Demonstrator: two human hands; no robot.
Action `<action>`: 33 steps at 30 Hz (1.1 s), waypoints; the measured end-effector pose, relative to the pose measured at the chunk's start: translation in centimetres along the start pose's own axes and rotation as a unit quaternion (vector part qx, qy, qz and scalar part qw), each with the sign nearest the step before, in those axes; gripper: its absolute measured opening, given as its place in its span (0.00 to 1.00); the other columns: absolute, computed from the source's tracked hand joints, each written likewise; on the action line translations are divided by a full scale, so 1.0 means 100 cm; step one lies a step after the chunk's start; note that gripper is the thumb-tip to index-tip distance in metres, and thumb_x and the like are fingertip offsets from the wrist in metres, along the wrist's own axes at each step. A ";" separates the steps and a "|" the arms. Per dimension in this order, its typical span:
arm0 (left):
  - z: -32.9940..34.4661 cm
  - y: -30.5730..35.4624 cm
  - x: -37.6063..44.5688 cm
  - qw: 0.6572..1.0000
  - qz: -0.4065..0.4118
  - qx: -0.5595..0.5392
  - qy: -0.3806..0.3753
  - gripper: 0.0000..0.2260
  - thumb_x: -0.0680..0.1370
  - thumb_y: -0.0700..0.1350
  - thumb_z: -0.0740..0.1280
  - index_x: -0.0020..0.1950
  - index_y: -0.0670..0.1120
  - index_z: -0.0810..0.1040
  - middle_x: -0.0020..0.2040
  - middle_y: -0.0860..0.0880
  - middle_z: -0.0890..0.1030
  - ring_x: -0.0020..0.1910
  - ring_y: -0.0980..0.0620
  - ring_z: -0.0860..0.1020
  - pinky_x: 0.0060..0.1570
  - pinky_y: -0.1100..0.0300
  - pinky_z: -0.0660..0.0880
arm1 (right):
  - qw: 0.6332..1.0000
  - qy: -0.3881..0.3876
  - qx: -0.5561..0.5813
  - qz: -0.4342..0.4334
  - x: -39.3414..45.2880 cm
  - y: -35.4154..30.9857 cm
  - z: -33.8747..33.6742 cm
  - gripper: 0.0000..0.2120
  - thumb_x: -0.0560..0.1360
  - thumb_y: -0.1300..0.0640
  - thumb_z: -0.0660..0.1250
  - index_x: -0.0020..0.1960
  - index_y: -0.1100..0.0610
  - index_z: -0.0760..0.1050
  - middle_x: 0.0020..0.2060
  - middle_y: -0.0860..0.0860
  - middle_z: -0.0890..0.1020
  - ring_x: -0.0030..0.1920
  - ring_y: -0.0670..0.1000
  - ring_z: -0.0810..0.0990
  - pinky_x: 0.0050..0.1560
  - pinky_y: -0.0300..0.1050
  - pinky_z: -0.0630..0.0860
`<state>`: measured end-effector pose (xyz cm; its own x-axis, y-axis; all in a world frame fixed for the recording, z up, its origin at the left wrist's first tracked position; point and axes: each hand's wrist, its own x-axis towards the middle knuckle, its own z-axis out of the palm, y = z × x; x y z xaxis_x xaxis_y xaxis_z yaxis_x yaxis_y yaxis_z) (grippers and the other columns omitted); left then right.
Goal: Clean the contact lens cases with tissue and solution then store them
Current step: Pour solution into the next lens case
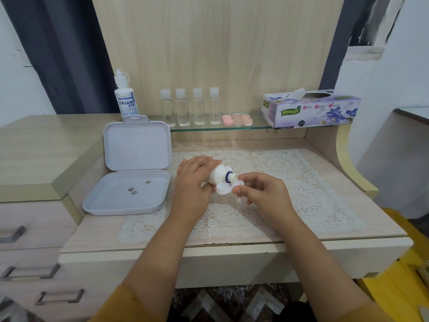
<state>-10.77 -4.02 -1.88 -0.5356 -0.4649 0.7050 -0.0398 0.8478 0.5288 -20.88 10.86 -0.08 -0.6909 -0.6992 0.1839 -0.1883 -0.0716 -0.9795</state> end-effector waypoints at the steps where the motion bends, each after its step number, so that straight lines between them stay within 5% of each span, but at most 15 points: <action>1: 0.000 0.001 0.000 1.000 -0.001 0.001 0.002 0.24 0.66 0.31 0.68 0.59 0.48 0.80 0.59 0.50 0.79 0.61 0.65 0.66 0.69 0.39 0.60 | 1.000 0.000 0.001 0.000 0.000 0.000 0.000 0.10 0.66 0.60 0.78 0.47 0.54 0.83 0.38 0.50 0.85 0.38 0.45 0.81 0.38 0.39 0.76; 6: -0.002 0.007 -0.001 1.000 -0.021 -0.012 0.010 0.22 0.67 0.32 0.71 0.59 0.48 0.80 0.56 0.57 0.77 0.56 0.69 0.65 0.63 0.39 0.66 | 1.000 0.000 -0.001 -0.003 -0.001 -0.001 0.000 0.09 0.66 0.59 0.77 0.46 0.54 0.83 0.36 0.48 0.84 0.37 0.43 0.80 0.38 0.38 0.76; 11: -0.003 0.006 0.001 0.995 -0.093 -0.024 0.014 0.23 0.68 0.38 0.75 0.61 0.52 0.77 0.57 0.56 0.78 0.58 0.52 0.71 0.60 0.50 0.70 | 1.000 0.005 -0.003 -0.004 -0.001 0.000 0.000 0.09 0.67 0.58 0.77 0.46 0.53 0.83 0.36 0.49 0.84 0.37 0.44 0.80 0.38 0.37 0.76; 17: -0.010 0.014 0.005 0.968 -0.203 -0.129 0.067 0.18 0.72 0.37 0.72 0.56 0.55 0.74 0.50 0.60 0.77 0.50 0.62 0.75 0.51 0.64 0.69 | 1.000 0.014 -0.014 0.001 0.001 0.003 -0.001 0.09 0.68 0.57 0.77 0.48 0.52 0.83 0.38 0.51 0.84 0.37 0.45 0.80 0.39 0.38 0.76; 33: -0.008 0.008 0.005 0.952 -0.284 -0.093 0.072 0.18 0.74 0.43 0.71 0.62 0.47 0.72 0.52 0.54 0.75 0.51 0.53 0.74 0.50 0.60 0.67 | 0.998 0.034 -0.041 0.015 0.001 0.004 0.001 0.08 0.69 0.56 0.76 0.47 0.50 0.82 0.40 0.51 0.84 0.39 0.43 0.80 0.40 0.36 0.73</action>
<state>-10.36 -3.82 -0.72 -0.3511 -0.8758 0.3313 -0.1312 0.3963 0.9087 -20.97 10.68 -0.43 -0.7421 -0.6500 0.1634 -0.2216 0.0079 -0.9751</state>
